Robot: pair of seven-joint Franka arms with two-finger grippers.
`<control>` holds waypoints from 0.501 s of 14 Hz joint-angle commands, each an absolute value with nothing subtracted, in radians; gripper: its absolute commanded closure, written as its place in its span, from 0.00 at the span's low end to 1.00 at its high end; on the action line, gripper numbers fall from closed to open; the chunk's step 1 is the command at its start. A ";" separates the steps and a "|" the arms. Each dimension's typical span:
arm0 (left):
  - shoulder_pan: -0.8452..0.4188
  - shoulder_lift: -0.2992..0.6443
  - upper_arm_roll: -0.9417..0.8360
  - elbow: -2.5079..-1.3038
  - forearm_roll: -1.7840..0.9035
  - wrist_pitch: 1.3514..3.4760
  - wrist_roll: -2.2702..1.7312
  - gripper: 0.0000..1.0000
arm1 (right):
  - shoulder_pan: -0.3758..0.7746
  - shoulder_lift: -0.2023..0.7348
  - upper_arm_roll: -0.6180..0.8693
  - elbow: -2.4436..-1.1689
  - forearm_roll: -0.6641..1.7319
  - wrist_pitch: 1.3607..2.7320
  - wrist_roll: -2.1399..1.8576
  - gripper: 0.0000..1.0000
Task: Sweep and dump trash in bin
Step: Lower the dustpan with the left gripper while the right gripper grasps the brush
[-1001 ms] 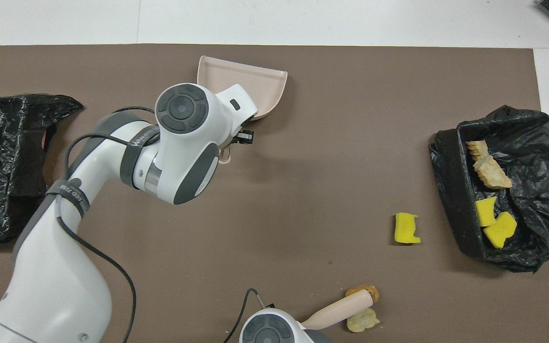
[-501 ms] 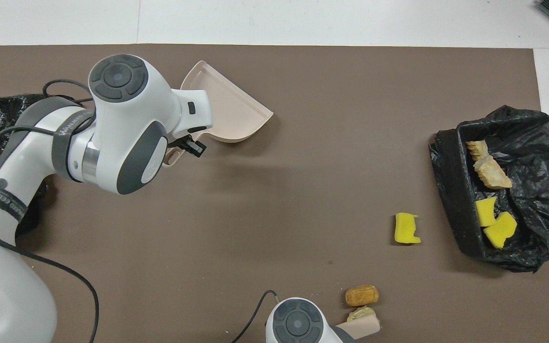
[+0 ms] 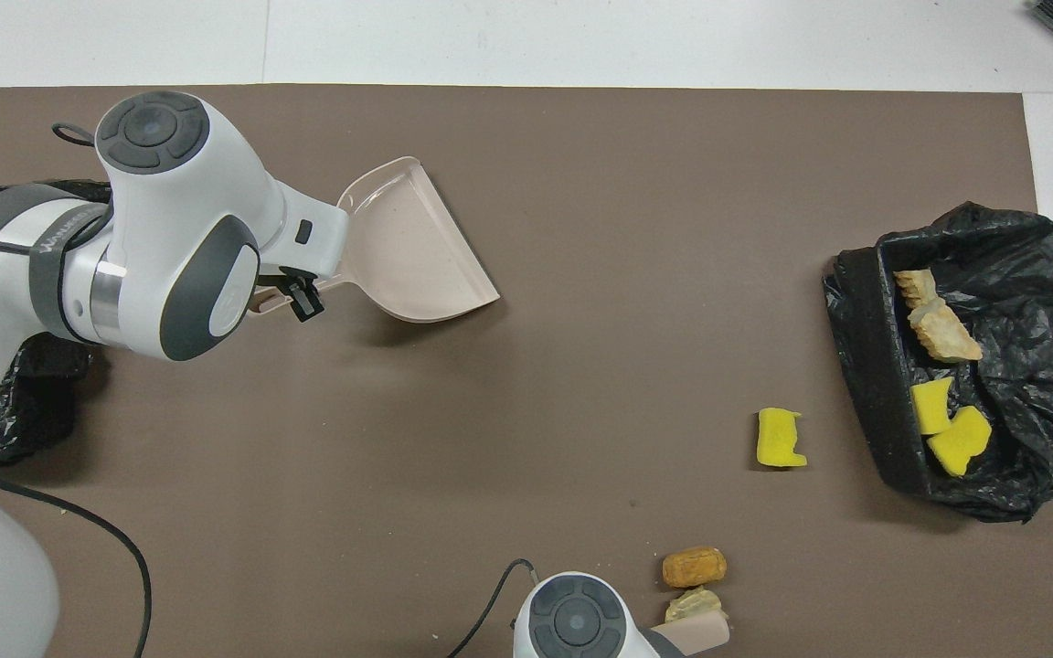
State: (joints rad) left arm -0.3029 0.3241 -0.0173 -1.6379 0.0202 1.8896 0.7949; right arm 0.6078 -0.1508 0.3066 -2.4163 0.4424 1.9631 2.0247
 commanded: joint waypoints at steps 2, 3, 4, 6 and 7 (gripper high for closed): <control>-0.261 0.272 -0.028 -1.713 0.034 1.911 1.070 1.00 | 0.598 -0.176 0.314 -2.434 0.477 1.959 2.042 1.00; -0.259 0.265 -0.028 -1.729 0.031 1.922 1.122 1.00 | 0.598 -0.176 0.314 -2.433 0.477 1.959 2.040 1.00; -0.261 0.250 -0.028 -1.764 0.031 1.954 1.181 1.00 | 0.597 -0.176 0.314 -2.434 0.477 1.959 2.036 1.00; -0.267 0.209 -0.028 -1.857 0.029 2.029 1.274 1.00 | 0.598 -0.179 0.314 -2.436 0.477 1.959 2.026 1.00; -0.271 0.186 -0.028 -1.905 0.029 2.072 1.294 1.00 | 0.600 -0.181 0.314 -2.441 0.477 1.970 2.011 1.00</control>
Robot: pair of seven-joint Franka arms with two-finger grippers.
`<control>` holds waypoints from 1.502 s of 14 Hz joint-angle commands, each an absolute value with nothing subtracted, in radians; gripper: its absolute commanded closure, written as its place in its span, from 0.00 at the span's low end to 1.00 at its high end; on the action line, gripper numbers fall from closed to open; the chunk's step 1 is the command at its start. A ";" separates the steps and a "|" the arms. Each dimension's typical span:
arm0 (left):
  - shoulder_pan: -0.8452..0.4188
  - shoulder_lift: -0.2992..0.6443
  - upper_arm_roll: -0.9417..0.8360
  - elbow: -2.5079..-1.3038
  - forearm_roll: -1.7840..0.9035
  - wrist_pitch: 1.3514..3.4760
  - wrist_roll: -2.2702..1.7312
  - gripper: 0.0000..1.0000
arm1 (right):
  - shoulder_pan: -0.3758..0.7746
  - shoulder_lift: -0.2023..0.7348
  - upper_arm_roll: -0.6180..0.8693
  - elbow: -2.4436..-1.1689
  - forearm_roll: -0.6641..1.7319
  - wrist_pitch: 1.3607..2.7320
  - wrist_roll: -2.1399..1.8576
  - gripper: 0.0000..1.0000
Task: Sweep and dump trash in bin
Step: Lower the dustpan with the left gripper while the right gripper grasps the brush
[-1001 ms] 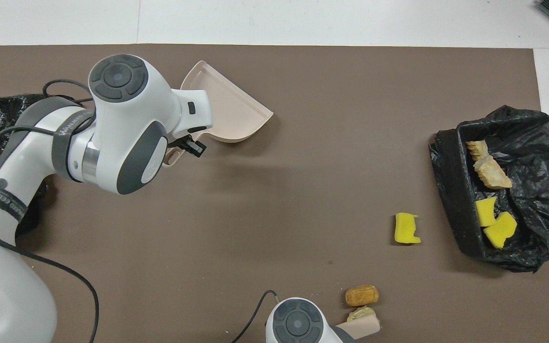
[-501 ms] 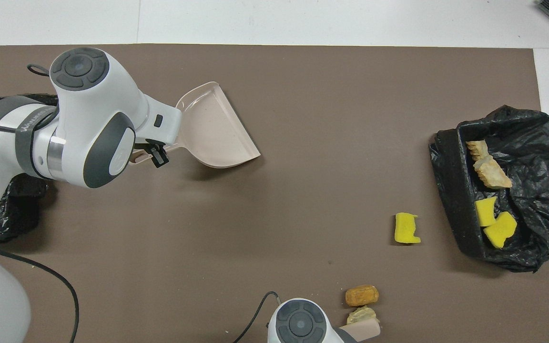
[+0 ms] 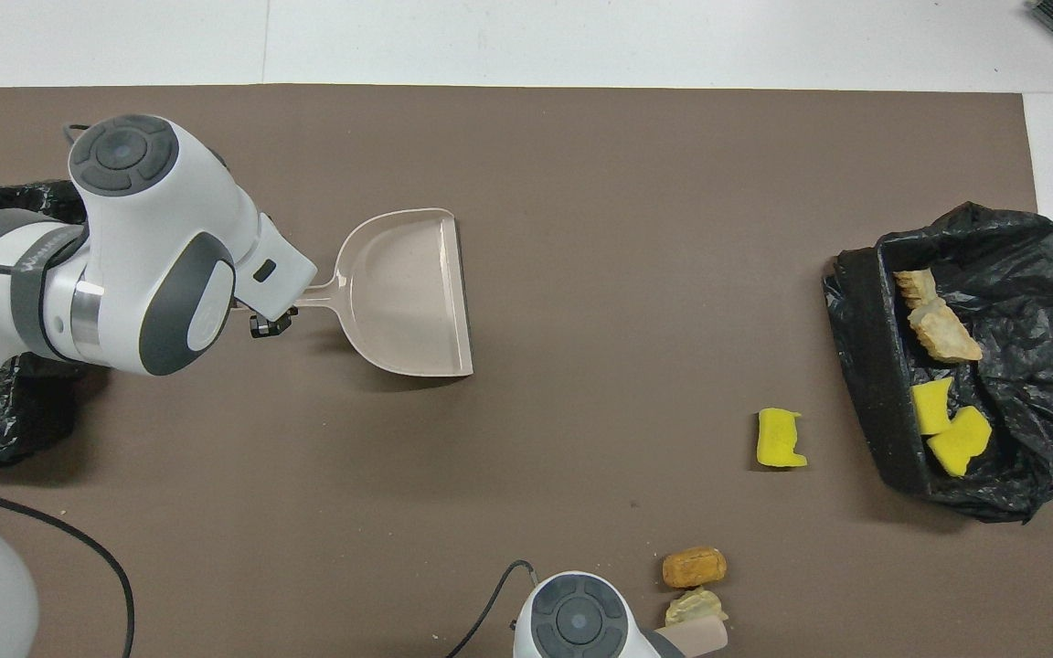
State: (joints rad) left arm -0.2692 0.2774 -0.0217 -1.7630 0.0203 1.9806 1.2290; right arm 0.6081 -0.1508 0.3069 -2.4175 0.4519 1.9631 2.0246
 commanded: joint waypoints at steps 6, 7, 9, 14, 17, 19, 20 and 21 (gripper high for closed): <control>-0.321 0.117 -0.032 -2.034 0.029 2.141 1.273 1.00 | 0.539 -0.180 0.313 -2.496 0.477 2.077 1.856 1.00; -0.328 0.115 -0.032 -2.036 0.029 2.143 1.272 1.00 | 0.516 -0.173 0.313 -2.494 0.477 2.079 1.829 1.00; -0.333 0.114 -0.032 -2.037 0.029 2.145 1.272 1.00 | 0.500 -0.155 0.310 -2.493 0.459 2.107 1.735 1.00; -0.334 0.112 -0.032 -2.039 0.029 2.152 1.220 1.00 | 0.385 -0.040 0.310 -2.369 0.293 2.129 1.498 1.00; -0.359 0.110 -0.032 -2.057 0.029 2.164 1.140 1.00 | 0.324 0.052 0.310 -2.230 0.207 2.111 1.379 1.00; -0.380 0.112 -0.032 -2.083 0.029 2.210 1.128 1.00 | 0.311 0.090 0.310 -2.108 0.181 2.054 1.355 1.00; -0.383 0.110 -0.032 -2.086 0.029 2.210 1.106 1.00 | 0.305 0.092 0.310 -2.052 0.173 2.001 1.321 1.00; -0.394 0.110 -0.032 -2.085 0.029 2.201 1.077 1.00 | 0.292 0.091 0.310 -1.996 0.172 1.930 1.272 1.00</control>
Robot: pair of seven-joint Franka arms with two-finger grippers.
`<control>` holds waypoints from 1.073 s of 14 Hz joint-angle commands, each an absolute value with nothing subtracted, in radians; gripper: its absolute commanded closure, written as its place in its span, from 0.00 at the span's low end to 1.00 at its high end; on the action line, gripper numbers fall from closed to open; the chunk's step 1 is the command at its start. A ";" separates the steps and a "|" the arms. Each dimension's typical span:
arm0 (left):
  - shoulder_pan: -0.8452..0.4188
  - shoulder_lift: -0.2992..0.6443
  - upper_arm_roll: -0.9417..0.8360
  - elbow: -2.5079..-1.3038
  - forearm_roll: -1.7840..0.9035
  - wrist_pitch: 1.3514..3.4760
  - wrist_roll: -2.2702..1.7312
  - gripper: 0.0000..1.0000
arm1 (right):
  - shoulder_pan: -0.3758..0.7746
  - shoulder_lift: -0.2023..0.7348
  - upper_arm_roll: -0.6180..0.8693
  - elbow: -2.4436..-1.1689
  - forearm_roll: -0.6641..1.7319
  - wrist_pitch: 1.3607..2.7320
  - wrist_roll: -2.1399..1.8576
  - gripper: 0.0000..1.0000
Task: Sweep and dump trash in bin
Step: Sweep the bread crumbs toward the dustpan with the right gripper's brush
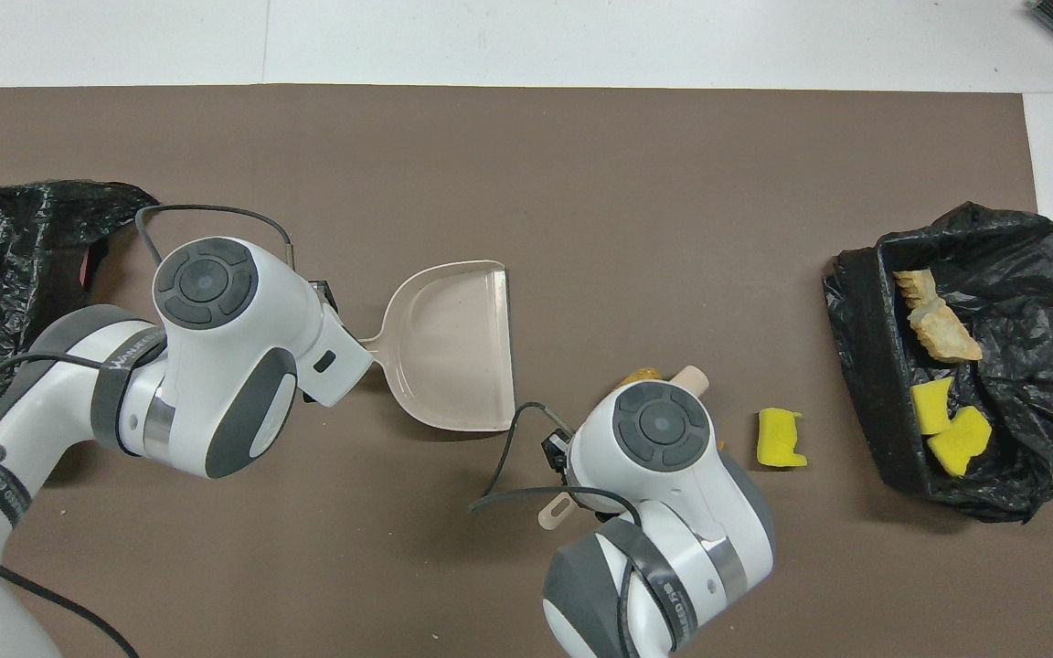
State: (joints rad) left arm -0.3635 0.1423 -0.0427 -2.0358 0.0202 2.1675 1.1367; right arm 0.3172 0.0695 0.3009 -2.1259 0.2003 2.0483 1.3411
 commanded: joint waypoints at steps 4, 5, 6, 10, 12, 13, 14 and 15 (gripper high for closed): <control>-0.446 0.100 -0.032 -2.086 0.029 2.181 1.034 1.00 | 0.210 0.039 0.305 -1.924 0.123 1.702 1.076 1.00; -0.454 0.097 -0.032 -2.088 0.029 2.181 1.032 1.00 | 0.196 0.031 0.305 -1.931 0.095 1.665 1.036 1.00; -0.463 0.094 -0.032 -2.088 0.029 2.175 1.032 1.00 | 0.172 0.022 0.305 -1.940 0.066 1.610 0.979 1.00; -0.515 0.068 -0.032 -2.115 0.029 2.158 0.957 1.00 | 0.091 -0.087 0.305 -2.116 0.018 1.581 0.850 1.00; -0.515 0.063 -0.032 -2.125 0.029 2.157 0.957 1.00 | 0.055 -0.167 0.305 -2.245 -0.011 1.640 0.812 1.00; -0.515 0.063 -0.032 -2.126 0.029 2.155 0.957 1.00 | 0.032 -0.198 0.305 -2.296 -0.014 1.655 0.770 1.00; -0.514 0.061 -0.032 -2.126 0.029 2.157 0.957 1.00 | -0.003 -0.225 0.305 -2.336 -0.044 1.655 0.709 1.00; -0.515 0.061 -0.032 -2.126 0.029 2.158 0.954 1.00 | -0.030 -0.247 0.305 -2.370 -0.066 1.655 0.681 1.00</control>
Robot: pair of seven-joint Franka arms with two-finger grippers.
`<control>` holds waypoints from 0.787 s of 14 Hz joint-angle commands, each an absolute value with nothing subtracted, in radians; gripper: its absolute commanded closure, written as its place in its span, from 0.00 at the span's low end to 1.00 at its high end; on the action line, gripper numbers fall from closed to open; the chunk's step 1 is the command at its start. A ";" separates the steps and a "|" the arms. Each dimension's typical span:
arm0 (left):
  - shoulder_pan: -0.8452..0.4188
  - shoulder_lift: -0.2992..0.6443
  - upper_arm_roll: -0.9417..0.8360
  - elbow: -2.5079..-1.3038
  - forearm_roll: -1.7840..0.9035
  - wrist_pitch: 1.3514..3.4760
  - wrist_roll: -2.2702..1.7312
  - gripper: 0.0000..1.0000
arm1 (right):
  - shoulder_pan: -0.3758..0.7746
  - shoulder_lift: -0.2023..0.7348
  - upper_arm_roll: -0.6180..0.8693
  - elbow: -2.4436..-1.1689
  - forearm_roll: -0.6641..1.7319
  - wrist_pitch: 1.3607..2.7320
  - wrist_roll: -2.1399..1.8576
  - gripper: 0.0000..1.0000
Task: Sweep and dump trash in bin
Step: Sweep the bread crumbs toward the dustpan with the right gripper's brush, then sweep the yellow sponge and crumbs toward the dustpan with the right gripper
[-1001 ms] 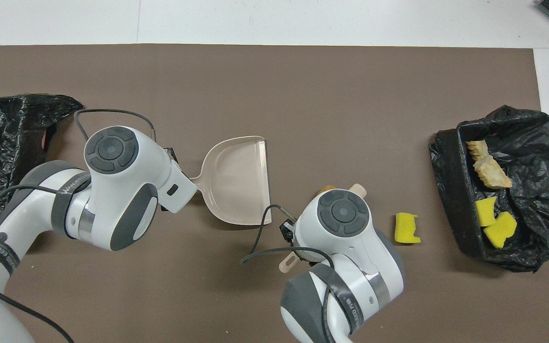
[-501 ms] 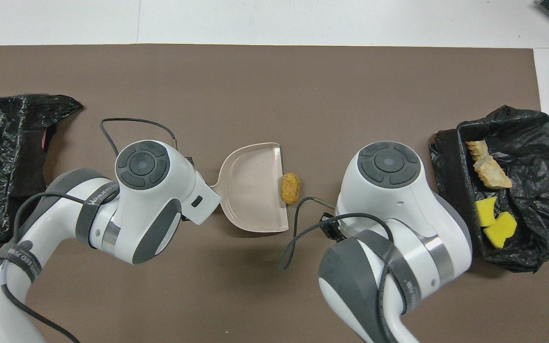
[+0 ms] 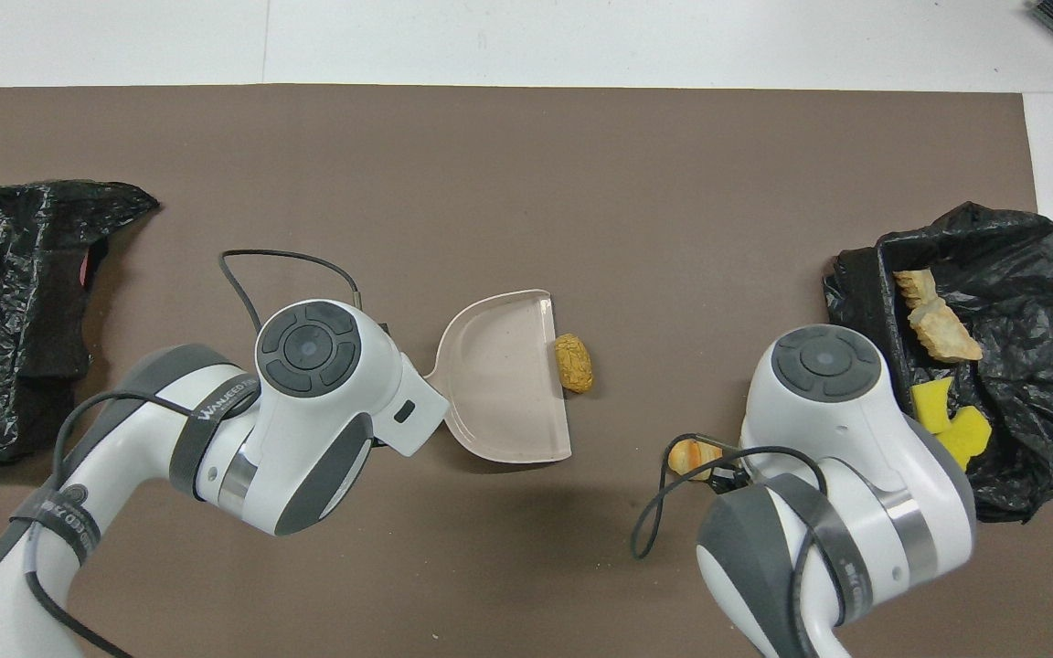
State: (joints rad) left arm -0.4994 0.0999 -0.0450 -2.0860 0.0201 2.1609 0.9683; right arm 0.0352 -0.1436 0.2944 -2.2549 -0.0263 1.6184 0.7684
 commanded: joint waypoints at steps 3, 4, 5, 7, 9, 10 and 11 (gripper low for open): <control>-0.515 0.061 -0.032 -2.126 0.029 2.157 0.954 1.00 | -0.043 -0.349 0.305 -2.489 -0.071 1.655 0.599 1.00; -0.515 0.061 -0.032 -2.126 0.029 2.157 0.954 1.00 | -0.049 -0.386 0.305 -2.538 -0.069 1.678 0.559 1.00; -0.515 0.061 -0.032 -2.126 0.029 2.155 0.953 1.00 | -0.064 -0.406 0.305 -2.566 -0.069 1.696 0.526 1.00; -0.532 0.055 -0.034 -2.129 0.029 2.137 0.937 1.00 | -0.069 -0.413 0.301 -2.577 -0.045 1.698 0.457 1.00; -0.537 0.045 -0.034 -2.143 0.029 2.135 0.925 1.00 | -0.063 -0.413 0.302 -2.579 0.032 1.710 0.413 1.00; -0.546 0.041 -0.034 -2.152 0.029 2.137 0.920 1.00 | -0.049 -0.407 0.304 -2.580 0.060 1.730 0.414 1.00; -0.549 0.034 -0.034 -2.160 0.029 2.138 0.913 1.00 | -0.034 -0.397 0.307 -2.588 0.096 1.764 0.425 1.00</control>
State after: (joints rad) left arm -0.5201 0.0830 -0.0457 -2.1044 0.0201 2.1457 0.9351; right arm -0.0421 -0.3836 0.2966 -2.5618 0.0364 1.7101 0.4499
